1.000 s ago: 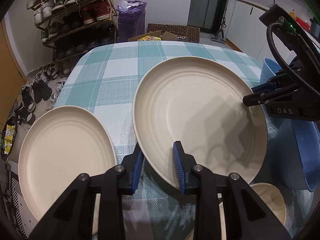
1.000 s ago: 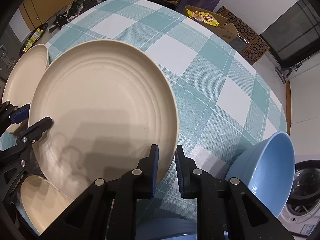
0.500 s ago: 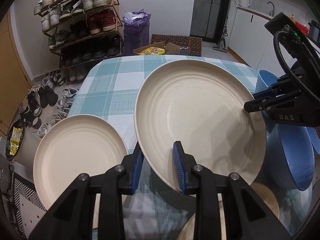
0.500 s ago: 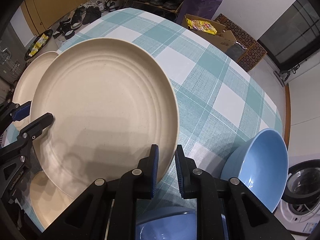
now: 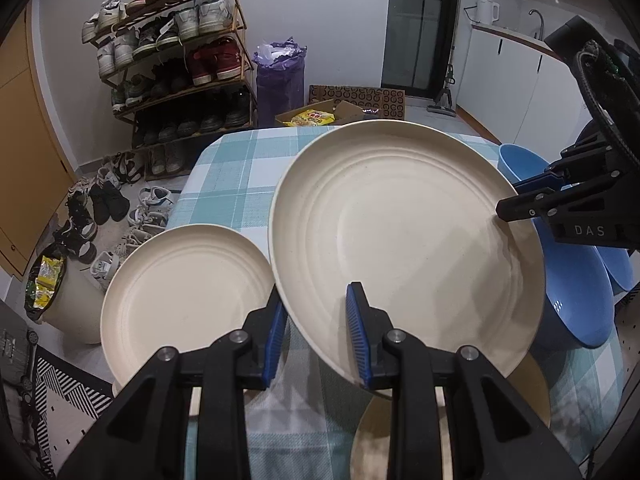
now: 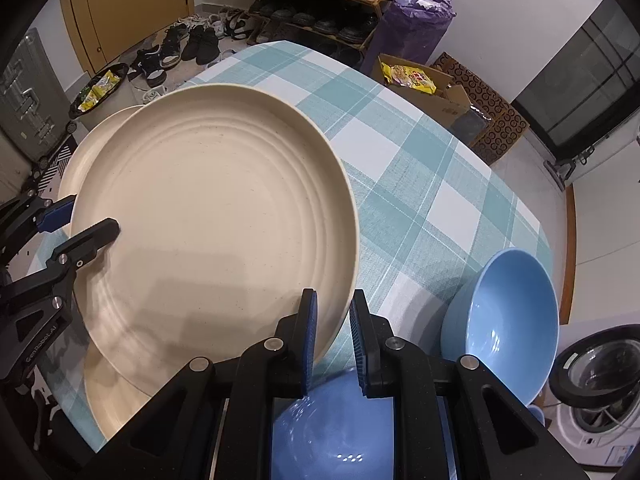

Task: Organize plates and bowls

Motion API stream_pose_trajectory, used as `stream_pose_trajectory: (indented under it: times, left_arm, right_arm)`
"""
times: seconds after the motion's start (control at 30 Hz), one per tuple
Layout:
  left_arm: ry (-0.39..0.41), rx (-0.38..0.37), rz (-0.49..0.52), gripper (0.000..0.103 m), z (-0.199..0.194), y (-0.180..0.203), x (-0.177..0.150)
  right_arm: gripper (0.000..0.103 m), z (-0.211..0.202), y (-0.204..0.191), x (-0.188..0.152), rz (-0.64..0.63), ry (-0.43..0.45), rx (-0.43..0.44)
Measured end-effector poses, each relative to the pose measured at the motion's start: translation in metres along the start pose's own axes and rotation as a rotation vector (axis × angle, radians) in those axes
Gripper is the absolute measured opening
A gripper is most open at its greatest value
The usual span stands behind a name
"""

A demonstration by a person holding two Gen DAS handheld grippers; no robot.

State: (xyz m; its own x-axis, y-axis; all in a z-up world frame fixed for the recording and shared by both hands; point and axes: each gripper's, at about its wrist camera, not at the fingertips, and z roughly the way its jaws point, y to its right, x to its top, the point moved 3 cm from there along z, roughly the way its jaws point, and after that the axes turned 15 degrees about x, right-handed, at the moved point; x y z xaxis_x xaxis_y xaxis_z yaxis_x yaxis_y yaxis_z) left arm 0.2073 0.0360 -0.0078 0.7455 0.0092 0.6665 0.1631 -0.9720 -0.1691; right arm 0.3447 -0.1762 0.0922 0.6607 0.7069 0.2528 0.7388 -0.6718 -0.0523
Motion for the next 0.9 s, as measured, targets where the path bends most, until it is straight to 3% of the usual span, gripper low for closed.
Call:
stream_pose_trajectory:
  times: [0.9]
  left_arm:
    - [0.020, 0.013, 0.060, 0.028, -0.052, -0.005, -0.059]
  right_arm:
    - [0.017, -0.033, -0.059, -0.085, -0.049, 0.024, 0.043]
